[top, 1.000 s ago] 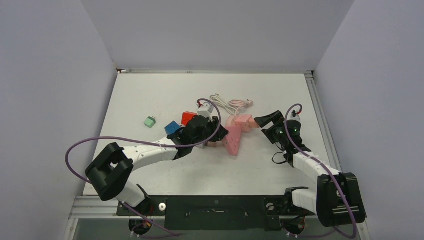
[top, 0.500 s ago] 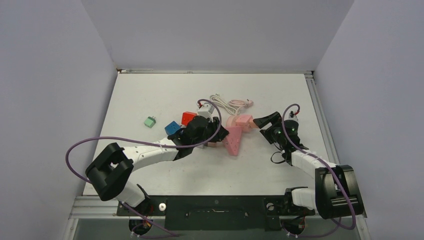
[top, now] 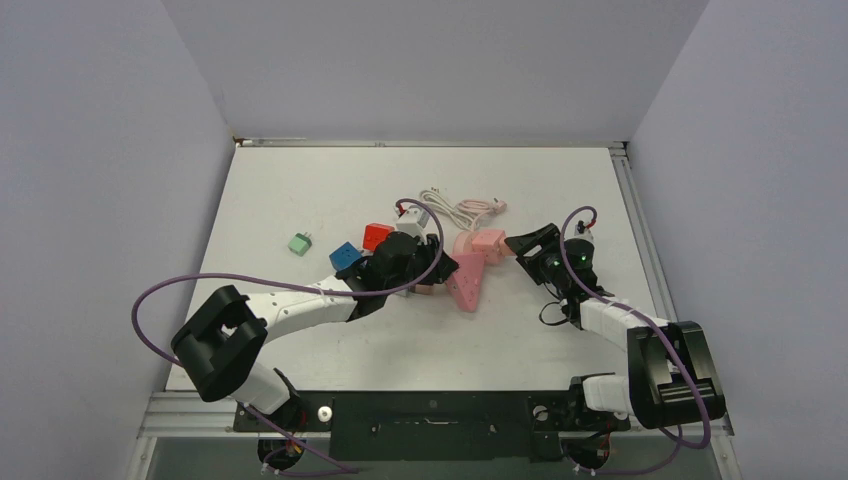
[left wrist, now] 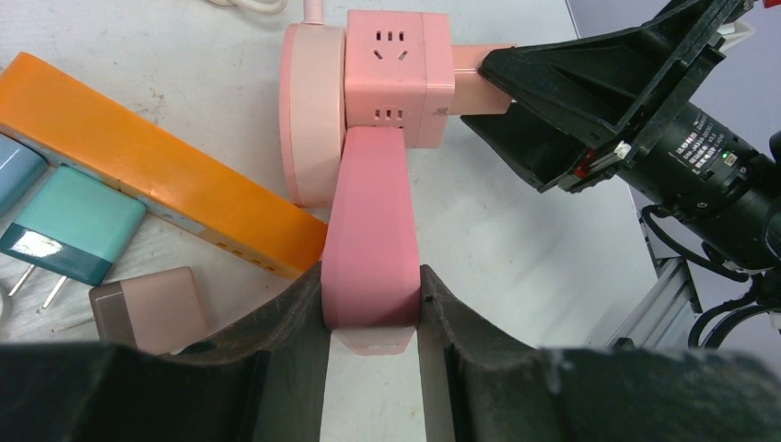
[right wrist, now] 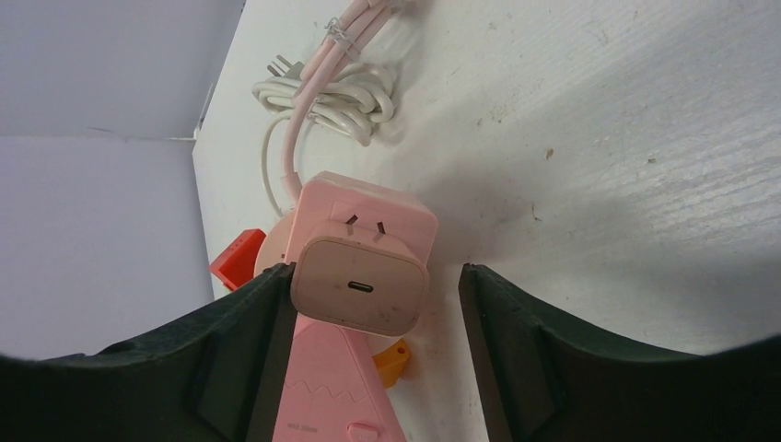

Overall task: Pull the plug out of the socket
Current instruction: Remove the plug from the socket.

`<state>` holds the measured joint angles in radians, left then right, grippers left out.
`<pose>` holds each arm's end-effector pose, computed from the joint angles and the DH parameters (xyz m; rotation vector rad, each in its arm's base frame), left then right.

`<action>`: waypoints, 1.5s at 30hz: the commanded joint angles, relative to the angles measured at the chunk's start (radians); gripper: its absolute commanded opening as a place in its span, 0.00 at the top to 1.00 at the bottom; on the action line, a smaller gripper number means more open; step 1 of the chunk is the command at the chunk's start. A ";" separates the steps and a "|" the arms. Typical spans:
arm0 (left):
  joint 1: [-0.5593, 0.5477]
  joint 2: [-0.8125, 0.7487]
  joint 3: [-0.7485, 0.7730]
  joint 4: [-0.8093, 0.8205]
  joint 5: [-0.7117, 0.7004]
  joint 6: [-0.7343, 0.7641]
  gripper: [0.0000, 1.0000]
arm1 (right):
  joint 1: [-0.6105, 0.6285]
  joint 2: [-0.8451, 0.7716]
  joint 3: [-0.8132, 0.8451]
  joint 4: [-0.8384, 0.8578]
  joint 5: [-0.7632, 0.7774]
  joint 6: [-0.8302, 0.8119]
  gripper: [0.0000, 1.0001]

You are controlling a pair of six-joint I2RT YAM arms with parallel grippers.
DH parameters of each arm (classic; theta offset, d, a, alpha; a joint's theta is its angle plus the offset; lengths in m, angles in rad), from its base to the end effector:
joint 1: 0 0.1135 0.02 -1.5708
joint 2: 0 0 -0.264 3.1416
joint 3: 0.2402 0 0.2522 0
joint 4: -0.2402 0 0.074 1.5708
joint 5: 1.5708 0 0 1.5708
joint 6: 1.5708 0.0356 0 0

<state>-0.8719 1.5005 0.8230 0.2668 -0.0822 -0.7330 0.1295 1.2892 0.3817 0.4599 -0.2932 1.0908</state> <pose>0.2147 -0.2510 0.2263 0.0897 2.1079 -0.9334 0.2388 0.0415 0.1642 0.8199 2.0058 1.0389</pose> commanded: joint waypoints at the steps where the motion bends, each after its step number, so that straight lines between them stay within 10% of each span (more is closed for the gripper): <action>1: -0.012 -0.001 -0.004 0.054 0.018 -0.016 1.00 | 0.014 0.019 0.038 0.056 0.011 -0.002 0.39; 7: -0.013 -0.002 -0.008 0.074 0.045 -0.002 0.96 | 0.018 0.009 0.041 0.056 0.019 -0.013 0.65; 12: -0.009 -0.028 0.009 0.056 0.069 0.032 0.30 | 0.020 0.001 0.056 0.054 0.010 -0.061 0.92; 16: 0.020 -0.041 0.068 -0.005 0.140 0.065 0.03 | 0.029 -0.018 0.062 0.081 -0.015 -0.121 0.95; 30: 0.241 0.003 0.286 -0.302 0.441 0.179 0.04 | 0.146 -0.121 -0.038 0.311 0.004 -0.346 0.95; 45: 0.272 0.234 0.260 -0.123 0.712 0.141 0.04 | 0.289 -0.082 -0.055 0.352 0.074 -0.458 0.95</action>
<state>-0.6056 1.7180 1.0821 0.0284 0.5117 -0.5816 0.3988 1.2049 0.3099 0.6846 -0.2260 0.6544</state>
